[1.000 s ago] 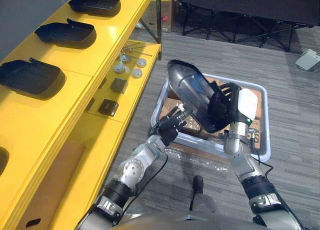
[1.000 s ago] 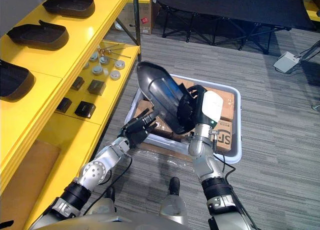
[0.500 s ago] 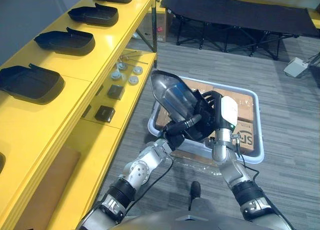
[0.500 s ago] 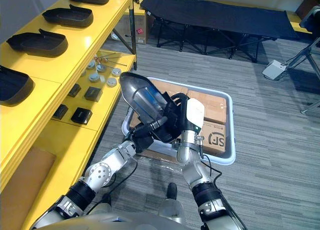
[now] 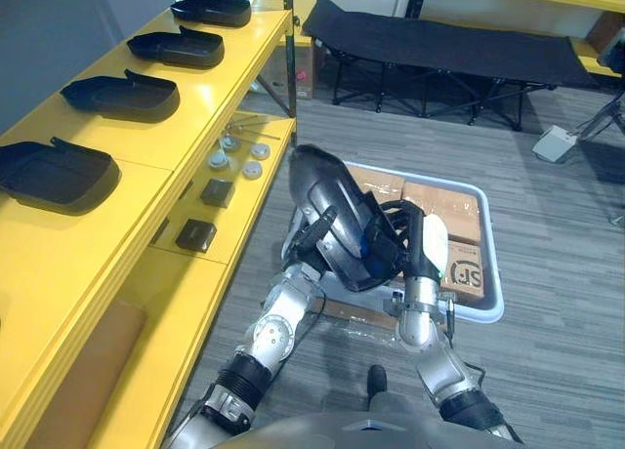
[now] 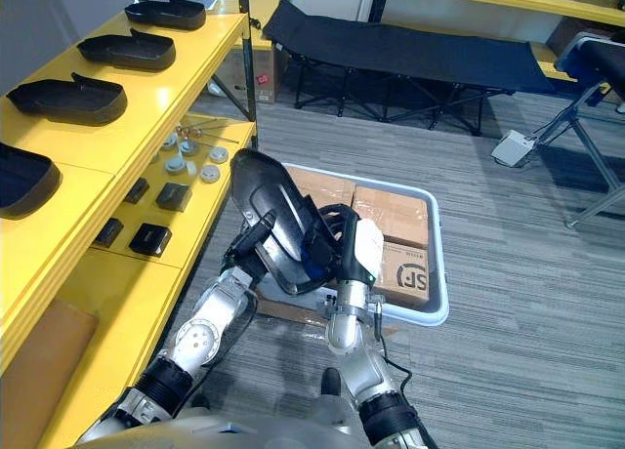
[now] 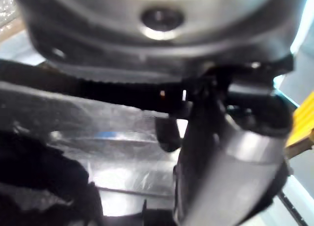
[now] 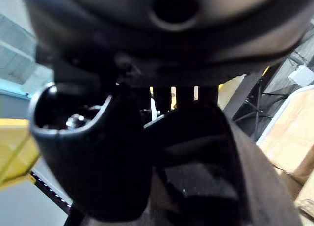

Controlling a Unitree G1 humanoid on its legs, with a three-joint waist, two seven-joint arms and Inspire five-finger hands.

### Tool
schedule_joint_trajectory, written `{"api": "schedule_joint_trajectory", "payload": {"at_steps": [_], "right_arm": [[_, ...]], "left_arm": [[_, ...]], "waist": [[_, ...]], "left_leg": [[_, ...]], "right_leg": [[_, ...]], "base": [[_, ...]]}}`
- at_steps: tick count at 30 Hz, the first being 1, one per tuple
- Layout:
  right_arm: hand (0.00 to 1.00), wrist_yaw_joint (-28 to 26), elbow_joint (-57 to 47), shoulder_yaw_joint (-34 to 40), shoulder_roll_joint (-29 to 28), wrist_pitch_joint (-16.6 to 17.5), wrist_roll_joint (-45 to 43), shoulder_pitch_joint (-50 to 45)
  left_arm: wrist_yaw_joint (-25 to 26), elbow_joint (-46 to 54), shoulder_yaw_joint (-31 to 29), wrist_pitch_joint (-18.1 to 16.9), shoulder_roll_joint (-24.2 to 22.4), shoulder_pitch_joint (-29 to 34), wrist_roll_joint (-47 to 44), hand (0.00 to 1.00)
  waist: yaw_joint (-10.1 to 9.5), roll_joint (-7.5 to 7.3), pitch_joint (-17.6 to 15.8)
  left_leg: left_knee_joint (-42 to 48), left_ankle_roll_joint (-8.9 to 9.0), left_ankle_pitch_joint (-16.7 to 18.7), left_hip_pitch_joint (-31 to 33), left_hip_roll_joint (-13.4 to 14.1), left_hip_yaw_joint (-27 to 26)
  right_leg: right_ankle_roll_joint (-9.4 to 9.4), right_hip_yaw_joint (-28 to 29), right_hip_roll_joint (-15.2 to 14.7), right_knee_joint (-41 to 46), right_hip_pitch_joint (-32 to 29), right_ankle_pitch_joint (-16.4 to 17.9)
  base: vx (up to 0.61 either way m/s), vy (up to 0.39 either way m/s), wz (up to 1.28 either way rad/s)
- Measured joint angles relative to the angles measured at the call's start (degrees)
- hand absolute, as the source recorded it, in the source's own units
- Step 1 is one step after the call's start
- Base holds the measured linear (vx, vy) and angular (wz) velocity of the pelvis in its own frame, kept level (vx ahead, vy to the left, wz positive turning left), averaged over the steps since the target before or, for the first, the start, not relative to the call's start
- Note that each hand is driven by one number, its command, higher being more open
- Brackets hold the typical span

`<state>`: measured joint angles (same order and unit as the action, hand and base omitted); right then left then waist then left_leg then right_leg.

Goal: Walk over and take three plastic housings, then place them on the shelf

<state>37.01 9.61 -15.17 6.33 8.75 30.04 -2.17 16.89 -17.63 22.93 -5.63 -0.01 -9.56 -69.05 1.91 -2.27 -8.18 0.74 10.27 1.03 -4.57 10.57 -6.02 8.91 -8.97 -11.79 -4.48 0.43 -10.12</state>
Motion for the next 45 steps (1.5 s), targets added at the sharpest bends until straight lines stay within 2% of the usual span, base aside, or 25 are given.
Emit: {"api": "schedule_joint_trajectory", "payload": {"at_steps": [5, 11, 12, 17, 21, 23, 24, 26, 27, 29, 31, 32, 33, 34, 38, 45], "right_arm": [[0.0, -0.07, -1.04, -0.17, -0.85, 4.02, 0.16, -1.13], [0.0, 0.26, -1.13, 0.1, -1.98, 4.65, 0.04, -1.75], [1.0, 0.69, -1.13, 0.09, -1.98, 4.88, 0.03, -1.82], [1.0, 1.38, -1.59, -0.36, -1.91, 6.41, -0.7, -2.02], [1.0, 1.36, -3.22, -1.39, -1.8, 5.61, -5.7, -2.21], [1.0, 1.27, -10.14, -0.37, -1.68, 4.33, -9.13, -2.87], [1.0, 1.07, -11.53, -0.13, -1.44, 4.27, -9.52, -2.96], [1.0, -1.17, -15.33, -0.27, -1.14, 4.66, -13.65, -3.23], [1.0, -1.8, -15.91, -0.21, -1.24, 4.76, -15.38, -3.23], [1.0, -5.24, -17.05, 0.14, -1.45, 5.68, -20.93, -4.04], [1.0, -8.66, -17.87, 0.53, -1.75, 5.76, -25.04, -4.81], [1.0, -9.51, -18.35, 0.98, -1.86, 5.76, -26.55, -5.27], [1.0, -11.37, -19.88, 3.75, -2.29, 6.08, -29.95, -6.99], [1.0, -12.28, -20.47, 5.98, -2.24, 6.46, -31.42, -8.06], [1.0, -15.56, -21.43, 13.48, -2.05, 6.77, -36.08, -11.21], [1.0, -26.1, -21.94, 10.86, -2.02, 6.67, -42.79, -14.24]], "left_arm": [[-0.53, 0.27, -0.3, -1.45, -1.1, 1.25, -2.34, 0.0], [-1.61, 0.27, -1.16, -0.86, -1.32, 1.31, 1.35, 0.0], [-2.64, 0.27, -1.4, -0.5, -1.34, 1.31, 1.93, 0.0], [-5.07, 0.31, -1.49, -0.88, -1.3, 1.3, 3.65, 0.0], [-3.99, 2.98, -2.23, -1.28, -1.21, 1.53, 13.29, 0.0], [-2.99, 11.27, -5.17, -1.26, -1.12, 4.68, 21.27, 0.0], [-2.75, 13.91, -5.63, -1.25, -1.1, 5.58, 23.25, 0.0], [-0.73, 21.8, -6.58, -1.33, -0.64, 6.72, 33.86, 0.0], [-0.08, 23.29, -7.25, -1.53, -0.69, 6.94, 36.63, 0.0], [3.33, 26.77, -10.65, -3.02, -0.48, 7.62, 49.77, 0.0], [5.72, 27.98, -11.97, -4.72, -0.45, 8.5, 59.07, 0.0], [6.68, 28.55, -12.54, -5.25, -0.5, 8.87, 61.25, 0.0], [9.41, 30.07, -15.6, -6.54, -0.43, 10.57, 67.7, 0.0], [10.85, 30.97, -17.91, -6.92, -0.24, 11.51, 69.96, 0.0], [13.18, 32.62, -24.52, -8.45, 0.31, 13.91, 71.66, 0.0], [6.53, 35.25, -21.93, -9.29, 1.0, 21.5, 64.76, 0.0]], "waist": [[-0.03, -0.8, 0.5], [0.0, -0.92, 0.57], [0.01, -0.92, 0.57], [-0.03, -1.03, 0.63], [-0.21, -1.12, 0.7], [0.09, -1.01, 0.76], [0.03, -1.0, 0.77], [-0.34, -0.84, 1.13], [-0.32, -0.75, 1.26], [-0.17, -0.12, 2.27], [-0.16, 0.51, 2.71], [-0.19, 0.67, 2.8], [-0.1, 1.23, 3.14], [-0.01, 1.49, 3.3], [-0.05, 1.65, 3.55], [0.02, 2.17, 4.27]], "left_leg": [[-0.15, -0.24, 0.16, -0.01, 0.0, -0.33], [-0.21, -0.07, 0.27, -0.03, -0.01, -0.66], [-0.23, -0.06, 0.28, -0.02, -0.01, -0.71], [-0.2, -0.07, 0.29, -0.12, -0.02, -0.98], [0.06, 0.05, 0.41, -0.13, -0.02, -1.0], [0.15, 0.14, 0.5, -0.28, 0.04, -1.17], [0.15, 0.15, 0.53, -0.37, 0.04, -1.22], [0.15, 0.17, 0.55, -0.7, 0.04, -1.26], [0.15, 0.17, 0.57, -0.85, 0.03, -1.26], [0.15, 0.17, 0.65, -0.99, 0.03, -1.26], [0.16, 0.13, 0.85, -1.12, 0.03, -1.25], [0.17, 0.12, 0.85, -1.15, 0.03, -1.25], [0.16, 0.11, 0.85, -1.16, 0.03, -1.24], [0.16, 0.11, 0.85, -1.22, 0.03, -1.24], [0.1, 0.13, 0.86, -1.7, 0.03, -1.27], [0.1, 0.21, 0.95, -1.17, 0.04, -1.4]], "right_leg": [[-0.02, 0.2, 0.0, 0.0, -0.35, 0.07], [-0.01, 0.44, -0.01, 0.0, -0.47, 0.07], [-0.01, 0.48, -0.01, 0.01, -0.5, 0.08], [-0.01, 0.62, -0.01, 0.0, -0.5, 0.08], [-0.01, 0.56, 0.0, 0.01, -0.52, 0.07], [-0.02, 0.62, 0.06, 0.01, -0.49, 0.06], [-0.01, 0.64, 0.06, 0.02, -0.44, 0.06], [-0.01, 0.66, 0.06, 0.02, -0.15, 0.05], [-0.01, 0.66, 0.06, 0.02, 0.01, 0.05], [-0.01, 0.64, 0.06, 0.01, 0.22, 0.06], [0.01, 0.6, 0.06, 0.01, 0.4, 0.09], [0.01, 0.6, 0.06, 0.01, 0.43, 0.1], [0.04, 0.59, 0.06, 0.01, 0.43, 0.16], [0.07, 0.59, 0.06, 0.01, 0.48, 0.21], [-0.07, 0.57, 0.06, 0.0, 0.84, 0.49], [-0.3, 0.57, 0.06, -0.02, 0.28, 0.95]], "base": [[0.0, 0.002, -0.02], [0.0, 0.003, -0.02], [0.0, 0.0, 0.0], [0.0, 0.0, 0.0], [0.0, 0.0, 0.0], [-0.02, 0.001, -0.04], [-0.02, 0.003, -0.03], [0.0, 0.0, 0.0], [0.0, 0.0, 0.0], [0.0, 0.0, 0.0], [0.0, 0.0, 0.0], [-0.03, 0.003, 0.0], [0.0, 0.0, 0.0], [0.0, 0.0, 0.0], [0.0, 0.0, 0.0], [0.0, 0.0, 0.0]]}}
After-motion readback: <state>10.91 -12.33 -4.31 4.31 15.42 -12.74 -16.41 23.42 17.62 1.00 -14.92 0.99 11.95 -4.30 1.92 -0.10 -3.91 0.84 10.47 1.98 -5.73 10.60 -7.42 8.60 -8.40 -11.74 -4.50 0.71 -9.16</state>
